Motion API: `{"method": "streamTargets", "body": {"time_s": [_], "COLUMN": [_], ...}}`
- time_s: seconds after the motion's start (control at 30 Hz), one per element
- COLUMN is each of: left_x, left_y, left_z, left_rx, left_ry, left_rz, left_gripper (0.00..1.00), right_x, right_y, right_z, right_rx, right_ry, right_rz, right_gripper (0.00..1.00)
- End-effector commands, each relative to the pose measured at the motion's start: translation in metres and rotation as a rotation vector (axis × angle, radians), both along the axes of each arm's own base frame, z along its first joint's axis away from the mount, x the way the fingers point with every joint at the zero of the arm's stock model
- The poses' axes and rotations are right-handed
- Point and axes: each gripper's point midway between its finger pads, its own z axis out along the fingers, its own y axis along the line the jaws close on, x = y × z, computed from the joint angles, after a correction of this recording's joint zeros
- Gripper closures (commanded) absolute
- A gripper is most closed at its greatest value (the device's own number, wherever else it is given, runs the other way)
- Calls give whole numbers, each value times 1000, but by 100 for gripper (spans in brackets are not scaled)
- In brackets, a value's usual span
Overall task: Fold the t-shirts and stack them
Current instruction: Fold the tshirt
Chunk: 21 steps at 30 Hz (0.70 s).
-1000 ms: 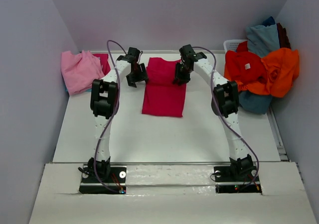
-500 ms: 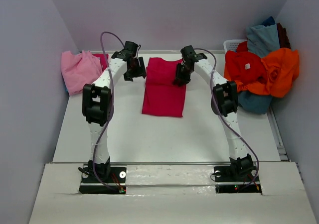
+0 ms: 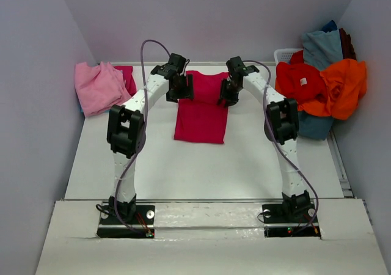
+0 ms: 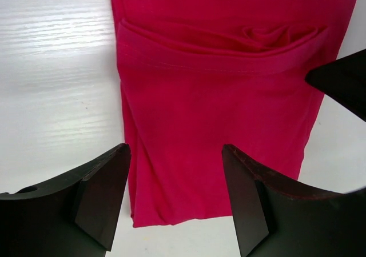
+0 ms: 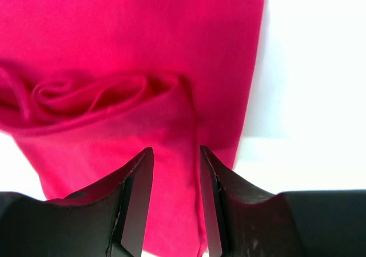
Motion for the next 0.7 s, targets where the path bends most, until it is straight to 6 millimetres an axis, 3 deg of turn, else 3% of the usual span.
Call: {"method": "streamTargets", "body": {"time_s": [0.0,0.23,0.4,0.47,0.67], "left_x": [-4,-8,-2,2,14], "left_y": [-23,-43,-39,-37,-34], "left_z": [-5,-39,-53,-57,-56], "left_rx": [-20,0,43,63,96], "left_ry": [16,93,111,112,86], "left_rz": [-65,-114,-93,-84,-65], "left_gripper": [24,24,24,24,24], "right_x": [-4,-14,-25,-30,-30], "right_y": [0,4,26,39,52], "right_z": [53,59,56,49,21], "right_rx": [61,94,126,137,168], "right_ry": [-88,-71,-47,-30,5], "right_rz": [-1,16,67,94,113], "right_gripper": [56,56,56,56,56]}}
